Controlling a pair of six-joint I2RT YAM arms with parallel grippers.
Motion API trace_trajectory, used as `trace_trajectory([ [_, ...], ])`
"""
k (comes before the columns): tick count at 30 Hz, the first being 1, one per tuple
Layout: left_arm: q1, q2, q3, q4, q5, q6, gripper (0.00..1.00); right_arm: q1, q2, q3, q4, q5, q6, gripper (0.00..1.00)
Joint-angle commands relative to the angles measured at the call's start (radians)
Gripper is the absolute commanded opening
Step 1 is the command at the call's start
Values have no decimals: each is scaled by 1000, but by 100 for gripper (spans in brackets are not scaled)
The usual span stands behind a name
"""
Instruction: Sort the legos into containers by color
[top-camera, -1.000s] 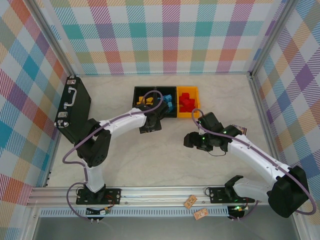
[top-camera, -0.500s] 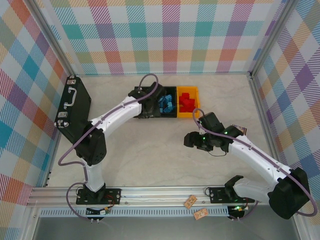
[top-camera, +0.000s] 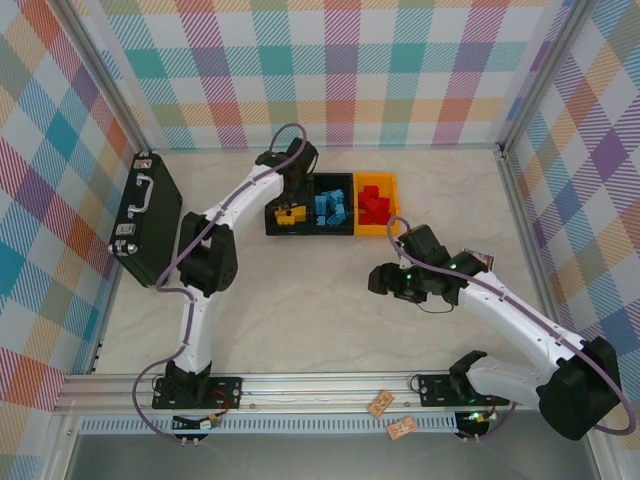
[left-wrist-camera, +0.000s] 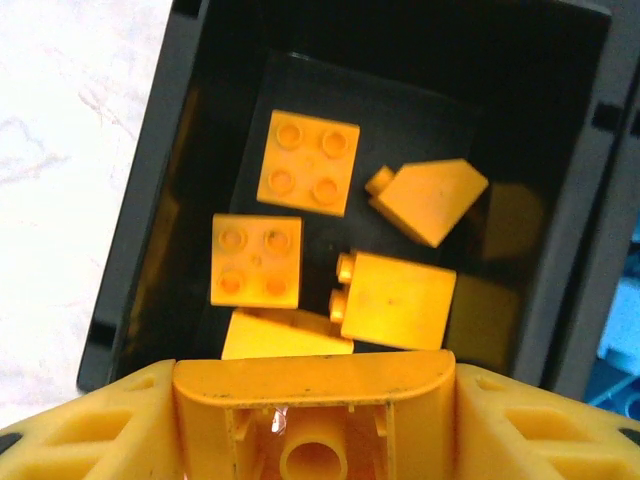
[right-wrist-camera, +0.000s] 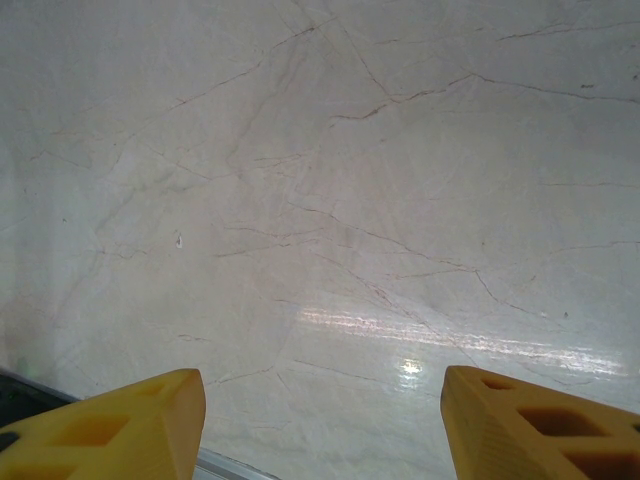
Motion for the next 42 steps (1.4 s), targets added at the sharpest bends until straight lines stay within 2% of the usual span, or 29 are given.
trace_trajectory([
  [1, 23, 39, 81, -43, 18, 20, 58, 4, 1, 24, -12, -6, 20, 64],
  [12, 47, 106, 169, -49, 54, 31, 62, 8, 32, 32, 19, -8, 23, 64],
  [14, 47, 109, 169, -51, 52, 29, 65, 8, 41, 38, 19, -10, 20, 64],
  [16, 47, 107, 170, -58, 49, 25, 74, 10, 45, 41, 20, -13, 18, 64],
  [18, 48, 100, 169, -62, 55, 23, 78, 12, 43, 39, 22, -13, 18, 64],
  [21, 45, 78, 159, -62, 62, 22, 81, 16, 40, 34, 23, -13, 20, 64],
  [24, 41, 34, 131, -52, 73, 22, 81, 19, 30, 30, 25, -10, 21, 64],
  [32, 12, -179, -88, 32, 134, 27, 81, 19, -4, 43, 4, 22, -6, 64],
  [36, 4, -342, -287, 117, 184, 33, 82, 17, -14, 72, -25, 55, -46, 65],
  [39, 1, -483, -467, 199, 224, 39, 86, 13, -14, 90, -38, 87, -78, 72],
  [40, 2, -537, -534, 229, 231, 46, 90, 11, -14, 96, -38, 101, -91, 75],
  [41, 1, -583, -591, 252, 233, 52, 100, 8, -15, 99, -38, 114, -101, 77],
  [42, 1, -637, -656, 275, 230, 60, 100, 5, -18, 103, -38, 131, -112, 81],
])
